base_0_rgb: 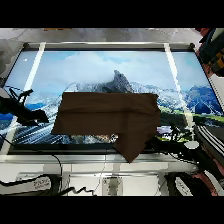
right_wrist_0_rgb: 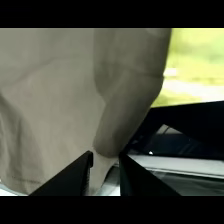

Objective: Fold the clothes and pants, and hang the long-sleeved shirts on hangers.

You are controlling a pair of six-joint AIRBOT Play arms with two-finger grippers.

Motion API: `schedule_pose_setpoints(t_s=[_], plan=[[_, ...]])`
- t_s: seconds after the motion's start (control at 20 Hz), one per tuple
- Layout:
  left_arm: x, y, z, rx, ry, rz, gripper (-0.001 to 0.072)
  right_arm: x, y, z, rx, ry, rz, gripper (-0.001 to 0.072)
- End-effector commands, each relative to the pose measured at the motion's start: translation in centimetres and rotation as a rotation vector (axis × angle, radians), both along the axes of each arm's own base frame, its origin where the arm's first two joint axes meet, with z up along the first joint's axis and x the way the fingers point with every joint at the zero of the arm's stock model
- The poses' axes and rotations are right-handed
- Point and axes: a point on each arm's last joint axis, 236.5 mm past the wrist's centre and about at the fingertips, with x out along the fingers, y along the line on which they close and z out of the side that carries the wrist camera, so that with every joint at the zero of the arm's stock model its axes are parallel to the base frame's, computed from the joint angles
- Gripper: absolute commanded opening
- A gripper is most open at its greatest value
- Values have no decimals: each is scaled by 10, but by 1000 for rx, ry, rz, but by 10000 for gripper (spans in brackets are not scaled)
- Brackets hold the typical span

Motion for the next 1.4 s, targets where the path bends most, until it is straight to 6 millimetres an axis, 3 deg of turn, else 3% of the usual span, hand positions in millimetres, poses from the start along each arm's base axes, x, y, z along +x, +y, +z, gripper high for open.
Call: schedule_pose_setpoints(t_s=[0.0, 0.2, 0.3, 0.35, 0.6, 0.7, 0.9, 1.15, 1.2, 1.25, 1.3, 1.35], plan=[[-16, -2, -20, -26, 29, -12, 699, 6, -1, 0, -2, -17, -26, 197], [-31, -1, -27, -98, -10, 34, 691, 4, 6, -1, -17, -31, 11, 192], [-26, -6, -28, -168, -82, 69, 571, 6, 7, -2, -31, -44, 21, 45], [-23, -11, -28, -211, -115, 85, 561, 7, 7, -1, -36, -50, 25, 18], [-20, -14, -59, -196, -154, 143, 561, 23, 7, 14, -36, -96, 29, 16], [-17, -9, -67, -167, -175, 164, 483, 31, 6, 20, -38, -118, 29, 16], [-17, -8, -76, -161, -170, 176, 469, 42, 5, 30, -42, -150, 29, 16], [-13, -24, -79, -222, -158, 183, 460, 44, 5, 32, -45, -156, 32, 16], [-16, -27, -78, -232, -148, 174, 369, 44, 5, 32, -46, -158, 32, 16], [-20, -32, -76, -250, -137, 149, 160, 44, 5, 32, -46, -158, 32, 15], [-26, -36, -74, -272, -124, 118, 91, 44, 5, 32, -46, -158, 32, 15], [-30, -39, -73, -283, -110, 108, 92, 44, 5, 32, -46, -158, 32, 16]])
